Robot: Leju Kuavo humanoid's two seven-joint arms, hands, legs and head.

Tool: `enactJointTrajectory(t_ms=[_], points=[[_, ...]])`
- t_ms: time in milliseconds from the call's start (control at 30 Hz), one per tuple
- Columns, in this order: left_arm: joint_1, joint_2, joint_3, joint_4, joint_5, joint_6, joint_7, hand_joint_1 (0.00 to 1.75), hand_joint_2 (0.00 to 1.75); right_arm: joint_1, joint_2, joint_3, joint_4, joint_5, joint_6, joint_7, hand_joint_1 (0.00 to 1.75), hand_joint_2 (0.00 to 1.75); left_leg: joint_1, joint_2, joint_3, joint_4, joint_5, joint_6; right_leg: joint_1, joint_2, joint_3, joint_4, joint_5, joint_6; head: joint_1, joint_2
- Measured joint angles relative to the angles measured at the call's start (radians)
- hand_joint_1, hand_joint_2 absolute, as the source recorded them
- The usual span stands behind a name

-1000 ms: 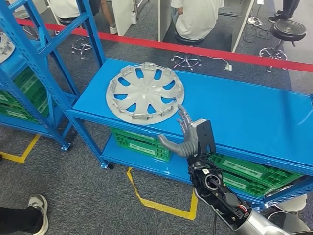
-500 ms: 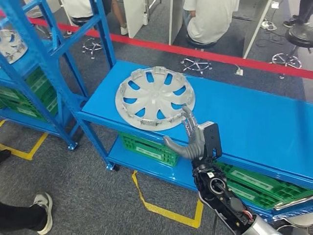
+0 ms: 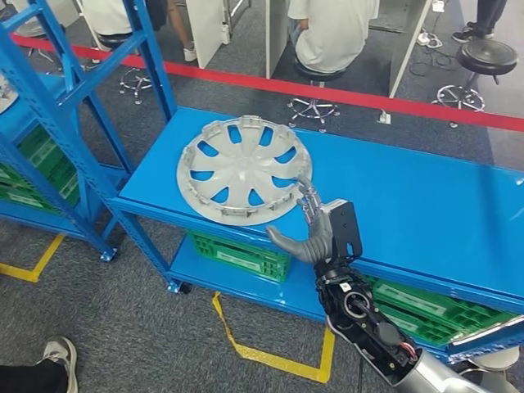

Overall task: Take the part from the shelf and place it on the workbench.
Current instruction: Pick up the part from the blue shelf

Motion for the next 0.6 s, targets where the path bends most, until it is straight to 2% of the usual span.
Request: enactJointTrajectory(t_ms=[67, 100, 133, 200, 233, 267, 300, 333, 367, 400, 433, 467, 600], points=[[0.001, -0.001, 0.0, 0.0, 0.0, 0.0, 0.0, 0.0, 0.0, 0.0, 0.0, 0.0, 0.0, 0.0, 0.0, 0.0, 0.0, 1.75, 0.002, 0.0, 0.006, -0.005, -0.002, 0.011, -0.002, -0.001, 0.001, 0.006, -0.009, 0.011, 0.003, 0.0], [0.002, -0.002, 0.0, 0.0, 0.0, 0.0, -0.001, 0.0, 0.0, -0.001, 0.0, 0.0, -0.001, 0.0, 0.0, 0.0, 0.0, 1.75, 0.004, 0.001, 0.011, -0.008, -0.002, 0.018, -0.003, -0.001, -0.009, 0.029, -0.024, 0.015, 0.006, 0.0], [0.002, -0.002, 0.0, 0.0, 0.0, 0.0, -0.002, 0.0, 0.0, -0.001, -0.001, -0.001, -0.001, 0.0, 0.0, -0.001, 0.0, 1.75, 0.007, 0.002, 0.016, -0.011, -0.003, 0.024, -0.003, -0.002, -0.03, 0.075, -0.047, 0.019, 0.012, 0.0], [0.002, -0.001, 0.0, 0.0, 0.0, 0.0, -0.004, 0.0, 0.0, 0.0, -0.001, -0.001, 0.0, 0.0, 0.002, -0.001, 0.0, 1.75, 0.008, 0.003, 0.024, -0.012, -0.01, 0.031, -0.006, -0.004, -0.102, 0.219, -0.109, 0.024, 0.023, 0.0], [0.002, -0.001, 0.0, 0.0, 0.001, 0.0, -0.004, 0.0, 0.0, 0.001, -0.001, 0.0, 0.0, 0.0, 0.004, 0.0, 0.0, 1.75, 0.007, 0.003, 0.028, -0.012, -0.013, 0.033, -0.006, -0.004, -0.138, 0.282, -0.128, 0.026, 0.028, 0.0], [0.003, -0.001, 0.0, 0.0, 0.002, 0.0, -0.004, 0.0, 0.0, 0.002, -0.001, 0.0, 0.0, 0.0, 0.005, 0.0, 0.0, 1.75, 0.007, 0.002, 0.033, -0.011, -0.018, 0.032, -0.006, -0.004, -0.16, 0.314, -0.127, 0.027, 0.031, 0.0], [0.004, -0.001, 0.0, 0.0, 0.004, 0.0, -0.004, 0.0, 0.0, 0.003, -0.001, 0.0, 0.0, 0.0, 0.006, 0.0, 0.0, 1.75, 0.007, 0.001, 0.04, -0.011, -0.023, 0.031, -0.006, -0.004, -0.163, 0.305, -0.105, 0.028, 0.035, 0.0], [0.005, -0.002, 0.0, 0.0, 0.004, 0.0, -0.004, 0.0, 0.0, 0.002, -0.001, 0.0, 0.0, 0.0, 0.006, 0.0, 0.0, 1.75, 0.008, 0.0, 0.05, -0.011, -0.029, 0.028, -0.007, -0.004, -0.146, 0.255, -0.064, 0.027, 0.04, 0.0], [0.006, -0.002, 0.0, 0.0, 0.004, 0.0, -0.004, 0.0, 0.0, 0.002, -0.001, 0.0, 0.0, 0.0, 0.006, 0.0, 0.0, 1.75, 0.008, -0.001, 0.06, -0.011, -0.036, 0.025, -0.007, -0.004, -0.116, 0.178, -0.017, 0.026, 0.045, 0.0], [0.006, -0.003, 0.0, 0.0, 0.004, 0.0, -0.005, 0.0, 0.0, 0.001, -0.001, 0.0, 0.001, 0.0, 0.007, 0.0, 0.0, 1.75, 0.007, -0.002, 0.067, -0.01, -0.042, 0.02, -0.006, -0.004, -0.086, 0.108, 0.015, 0.024, 0.048, 0.0], [0.005, -0.003, 0.0, 0.0, 0.004, 0.0, -0.005, 0.0, 0.0, 0.0, -0.001, 0.0, 0.001, 0.0, 0.008, 0.0, 0.0, 1.75, 0.006, -0.003, 0.072, -0.008, -0.047, 0.015, -0.005, -0.003, -0.06, 0.054, 0.034, 0.021, 0.05, 0.0], [0.004, -0.003, 0.0, 0.0, 0.004, 0.0, -0.005, 0.0, 0.0, 0.0, -0.001, 0.001, 0.001, 0.0, 0.008, 0.0, 0.0, 1.75, 0.004, -0.003, 0.072, -0.007, -0.05, 0.01, -0.003, -0.002, -0.046, 0.027, 0.037, 0.017, 0.05, 0.0], [0.0, -0.002, 0.0, 0.0, 0.013, 0.002, -0.008, 0.0, 0.0, -0.004, -0.001, 0.0, 0.0, 0.0, 0.01, 0.0, 0.0, 1.75, 0.006, -0.003, 0.065, 0.012, -0.065, -0.01, -0.002, 0.001, -0.033, 0.013, 0.03, -0.007, 0.042, 0.0]])
